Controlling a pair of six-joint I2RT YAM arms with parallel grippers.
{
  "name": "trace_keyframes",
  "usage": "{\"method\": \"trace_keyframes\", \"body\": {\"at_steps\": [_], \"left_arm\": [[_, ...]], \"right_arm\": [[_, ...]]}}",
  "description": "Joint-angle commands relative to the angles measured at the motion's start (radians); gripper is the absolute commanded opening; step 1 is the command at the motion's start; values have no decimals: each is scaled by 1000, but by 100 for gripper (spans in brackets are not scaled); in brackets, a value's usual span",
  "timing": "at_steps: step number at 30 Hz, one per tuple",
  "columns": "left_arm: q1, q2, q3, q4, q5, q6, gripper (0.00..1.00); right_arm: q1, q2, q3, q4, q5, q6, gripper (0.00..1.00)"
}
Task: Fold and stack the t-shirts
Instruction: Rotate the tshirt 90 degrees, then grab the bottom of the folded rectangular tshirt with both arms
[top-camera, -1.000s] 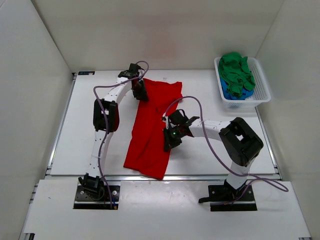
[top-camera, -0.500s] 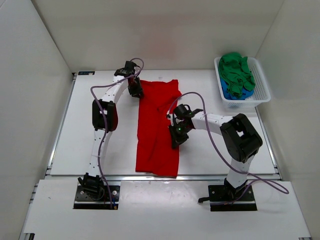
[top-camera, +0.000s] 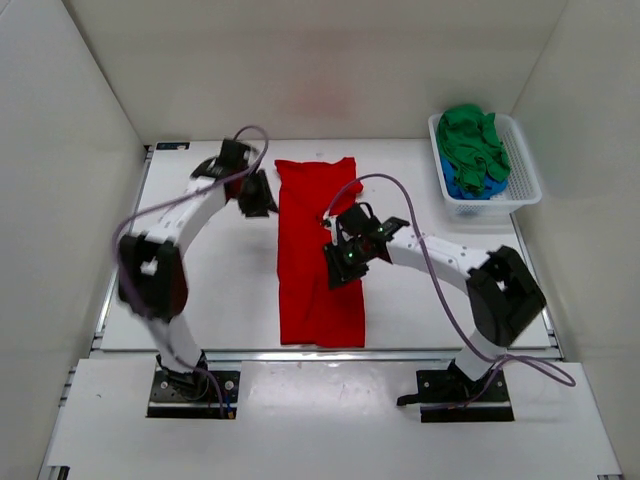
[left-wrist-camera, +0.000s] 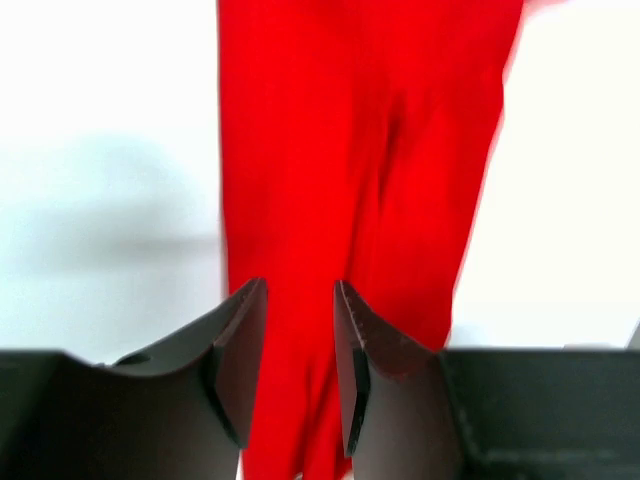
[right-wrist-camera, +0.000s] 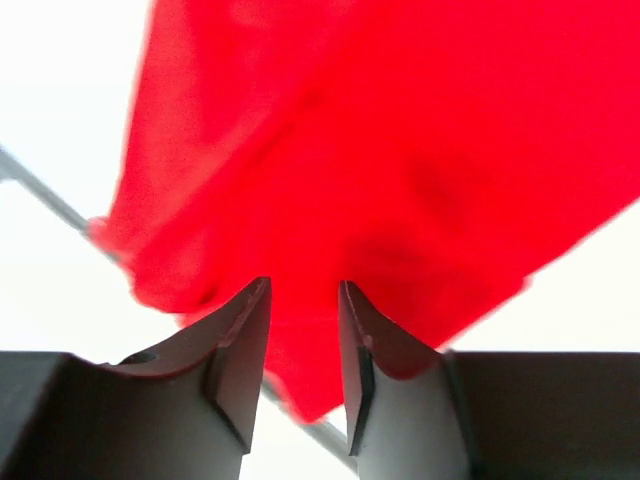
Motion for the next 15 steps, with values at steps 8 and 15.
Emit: {"method": "trace_keyframes", "body": {"at_steps": [8,15], "left_arm": [[-147,-616,-812,265,-72,-121,44],[-78,-733,-931,246,-78,-105,43]], "right_arm": [[236,-91,-106,254,2,277,33],[345,-1,-67,264,65,320,47]]}}
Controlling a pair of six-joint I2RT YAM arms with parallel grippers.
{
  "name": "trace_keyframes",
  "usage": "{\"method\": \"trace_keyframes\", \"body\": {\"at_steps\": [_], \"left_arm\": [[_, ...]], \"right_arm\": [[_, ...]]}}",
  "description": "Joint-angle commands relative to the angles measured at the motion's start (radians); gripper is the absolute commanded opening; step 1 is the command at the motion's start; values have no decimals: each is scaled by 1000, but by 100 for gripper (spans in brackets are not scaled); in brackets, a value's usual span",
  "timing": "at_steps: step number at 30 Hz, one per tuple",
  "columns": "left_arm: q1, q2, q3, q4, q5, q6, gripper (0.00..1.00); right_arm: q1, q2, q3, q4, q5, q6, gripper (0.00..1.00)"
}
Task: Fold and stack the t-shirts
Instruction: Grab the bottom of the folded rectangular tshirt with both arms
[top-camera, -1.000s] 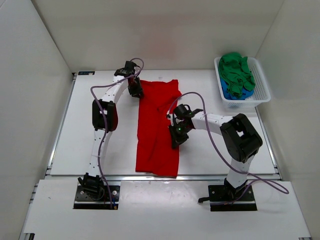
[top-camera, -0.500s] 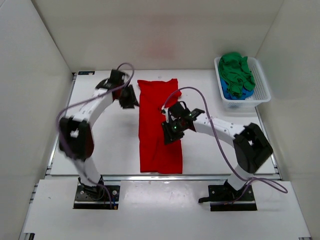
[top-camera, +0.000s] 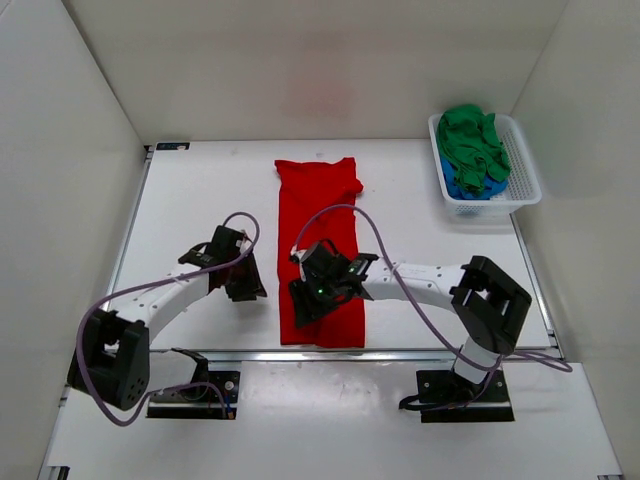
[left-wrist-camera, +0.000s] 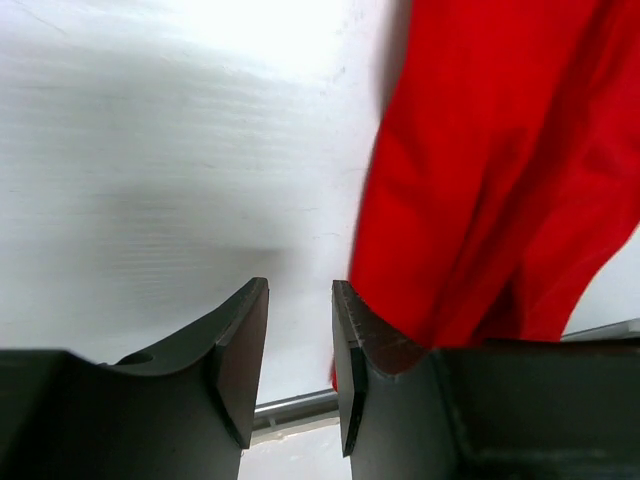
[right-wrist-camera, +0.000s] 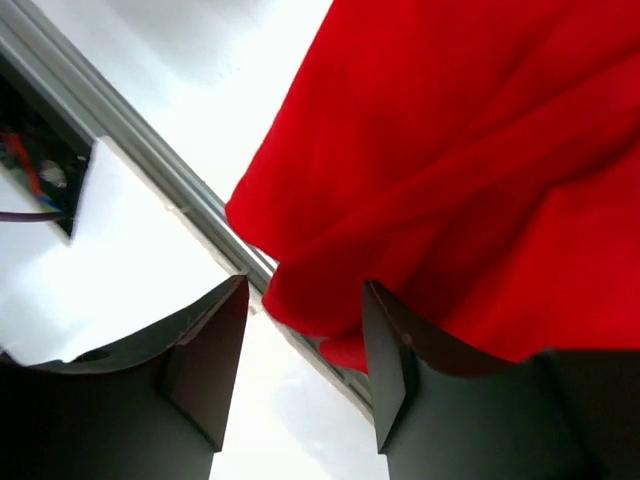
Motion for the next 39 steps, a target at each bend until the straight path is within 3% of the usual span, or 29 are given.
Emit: {"method": "trace_keyframes", "body": {"at_steps": [1,5,8,9,19,24,28,39], "left_arm": [[36,-99,11,32,-17,6,44],[38,-140,1,20,-12,9,44],[35,-153,-17,24,-6,4,44],[30,-151,-18,23,0,3,43],[-96,-87,3,41,0,-22,43],[-189,-25,29,44,-15,-37,45],[-246,-1,40,34,-32,-39,46],[-387,54,-11,54,-40,-82,47]], "right_arm": [[41,43,41,48,52,42,47],[64,93,72,-10,87,35,45],[76,115,98,-45,83,45,19],[76,101,92,-41,78,50,0],[31,-150,-232,157,55,269,0],[-12,-221,-325,222,34,299,0],[-40,-252,-367,294,18,334,0],[-63,-252,-384,289,44,349,0]]}}
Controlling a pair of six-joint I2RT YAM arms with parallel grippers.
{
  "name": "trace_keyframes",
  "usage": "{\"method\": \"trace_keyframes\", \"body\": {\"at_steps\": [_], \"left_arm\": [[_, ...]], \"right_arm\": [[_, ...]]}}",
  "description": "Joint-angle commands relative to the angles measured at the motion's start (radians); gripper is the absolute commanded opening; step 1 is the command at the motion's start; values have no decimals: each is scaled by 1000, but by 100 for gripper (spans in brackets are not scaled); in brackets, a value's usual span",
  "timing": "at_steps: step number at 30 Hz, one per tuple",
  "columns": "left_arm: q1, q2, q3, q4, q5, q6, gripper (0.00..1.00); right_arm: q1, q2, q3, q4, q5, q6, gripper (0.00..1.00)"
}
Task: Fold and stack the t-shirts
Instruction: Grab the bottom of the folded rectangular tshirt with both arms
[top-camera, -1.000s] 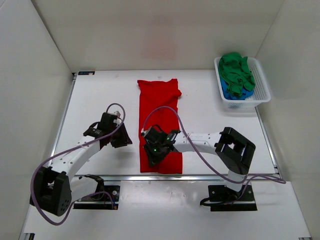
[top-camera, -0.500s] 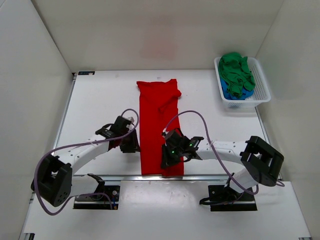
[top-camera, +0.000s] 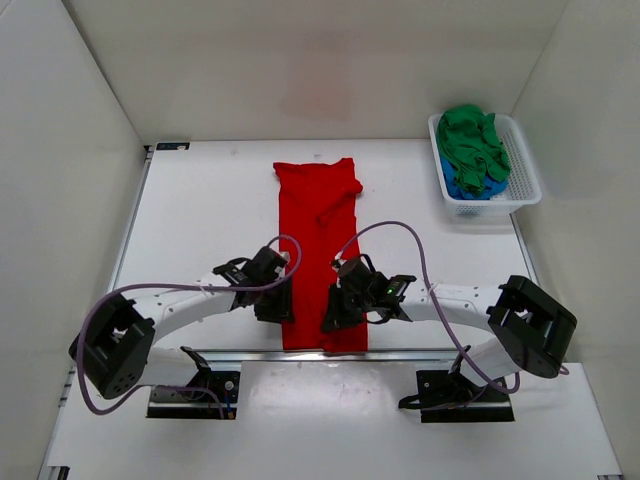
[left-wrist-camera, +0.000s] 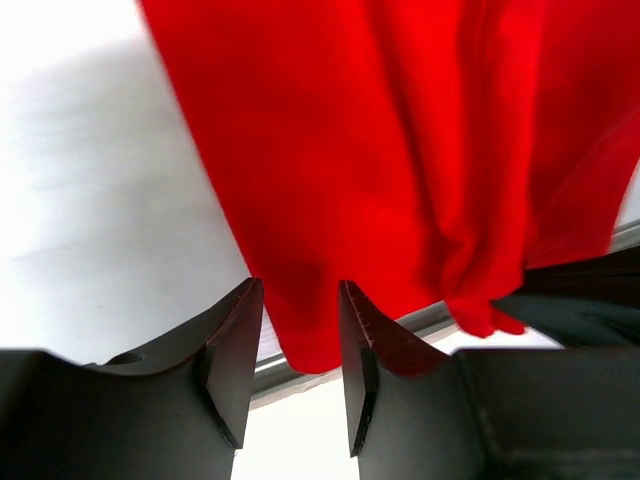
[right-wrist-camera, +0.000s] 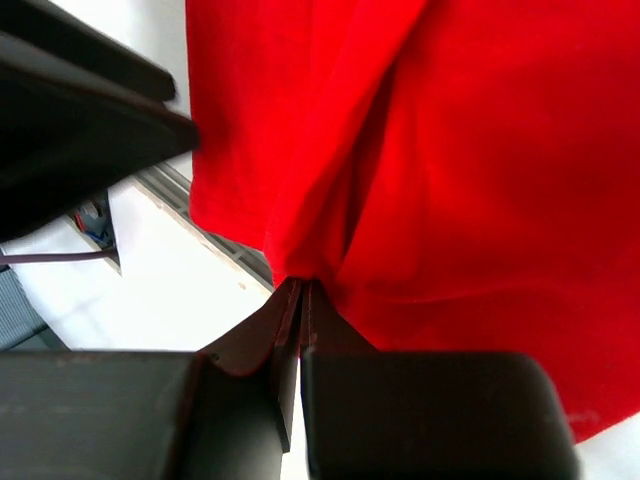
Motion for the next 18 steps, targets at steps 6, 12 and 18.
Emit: {"method": "trace_keyframes", "body": {"at_steps": [6,12,18], "left_arm": [[-73,34,-28,3,-34,-26,48],[-85,38,-61,12,-11,-29,26],[-56,-7,-106,-14,-28,-9,0]], "right_arm": [[-29,-24,-11,39,29,6,0],[-43,-14,-11,18,26,-16,0],[-57,-40,-46,-19,16,-58,0]]}}
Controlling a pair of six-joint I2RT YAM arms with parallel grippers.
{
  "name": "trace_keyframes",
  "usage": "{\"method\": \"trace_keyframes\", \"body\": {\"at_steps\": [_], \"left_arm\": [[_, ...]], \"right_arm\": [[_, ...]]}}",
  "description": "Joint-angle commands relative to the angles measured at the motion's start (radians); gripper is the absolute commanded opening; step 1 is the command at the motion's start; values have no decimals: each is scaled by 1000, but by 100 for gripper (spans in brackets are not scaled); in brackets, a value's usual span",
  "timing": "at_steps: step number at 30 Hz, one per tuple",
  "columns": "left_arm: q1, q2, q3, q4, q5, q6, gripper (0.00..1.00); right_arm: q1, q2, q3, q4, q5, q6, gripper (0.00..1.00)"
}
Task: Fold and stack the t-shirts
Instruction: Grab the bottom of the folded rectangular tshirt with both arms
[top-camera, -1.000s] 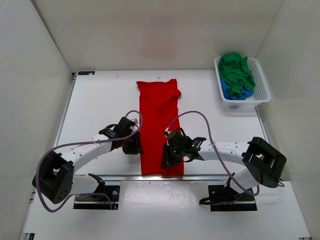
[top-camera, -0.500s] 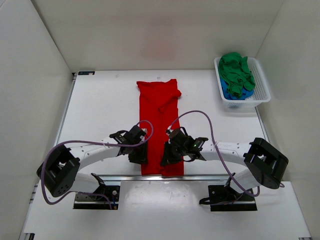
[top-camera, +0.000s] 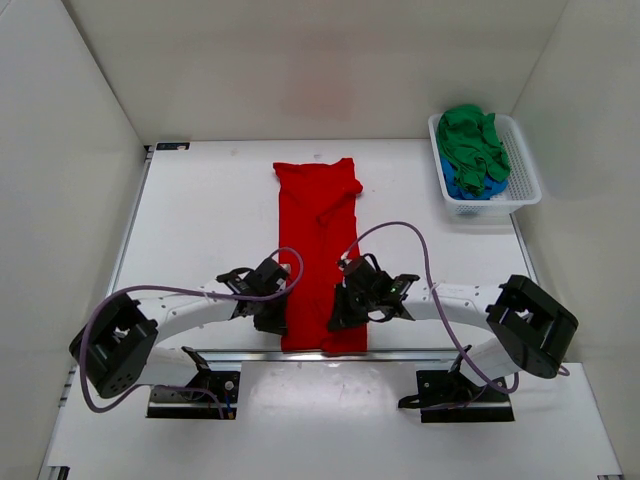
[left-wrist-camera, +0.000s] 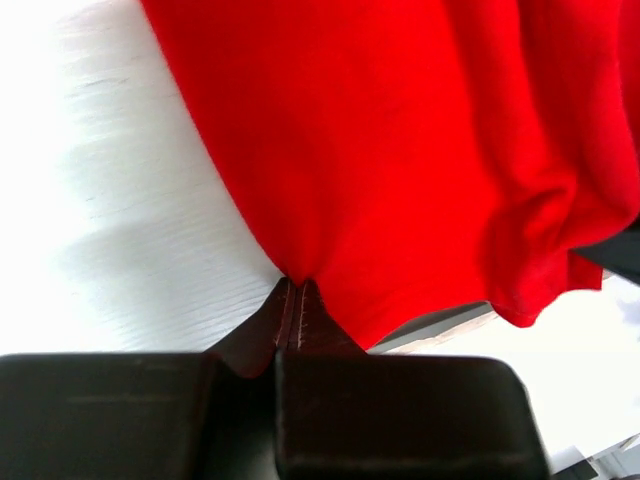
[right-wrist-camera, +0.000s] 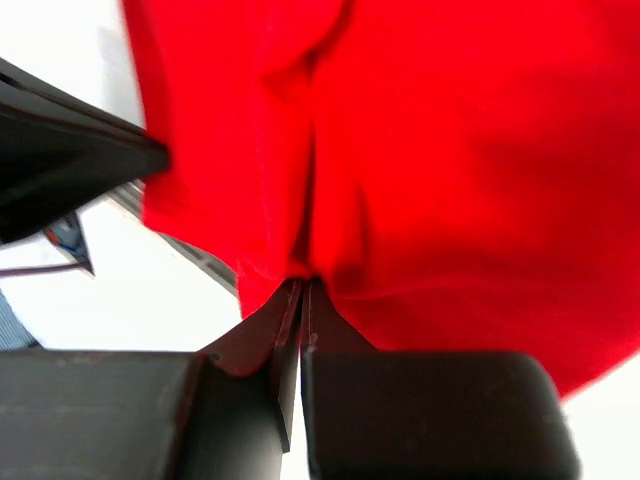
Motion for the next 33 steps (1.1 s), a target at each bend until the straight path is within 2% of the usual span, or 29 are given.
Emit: {"method": "trace_keyframes", "body": {"at_steps": [1,2,4,8,11,16,17,19,24,28,33], "left_arm": [[32,-49,-61,-37,-21,24,0],[37,-65,-61,-38,-19,20,0],[34,-69,-59,-44,-24,24,0],[32,-64,-58,-47,-15,23,0],[32,-69,-61,-49,-4,27,0],[39,-84,-56,-61,-12,29,0],[34,-89,-61,-61,-12,26,0],[42,-95,-67,-54,-4,29,0],[34,-96,-84,-44,0,16,1],[37,-98,-78,-52,-4,18,3],[37,-112,-81,-55,-3,4,2]], "right_arm": [[-11,-41,-28,-17,-16,-54,0],[-16,-41,-28,-22,-27,-68,0],[-2,-47,-24,-22,-53,-102,6],[48,-145,-11,-39,7,-119,15],[6,-239,-31,-72,42,-114,24],[-108,-342,-111,-232,47,-128,35],[-132,-353,-125,-255,50,-123,41],[-148,-394,-181,-264,41,-116,47],[-149,-416,-244,-218,-1,-73,46],[-93,-364,-261,-157,-6,-33,45],[-58,-268,-264,-50,-48,-1,37]]}}
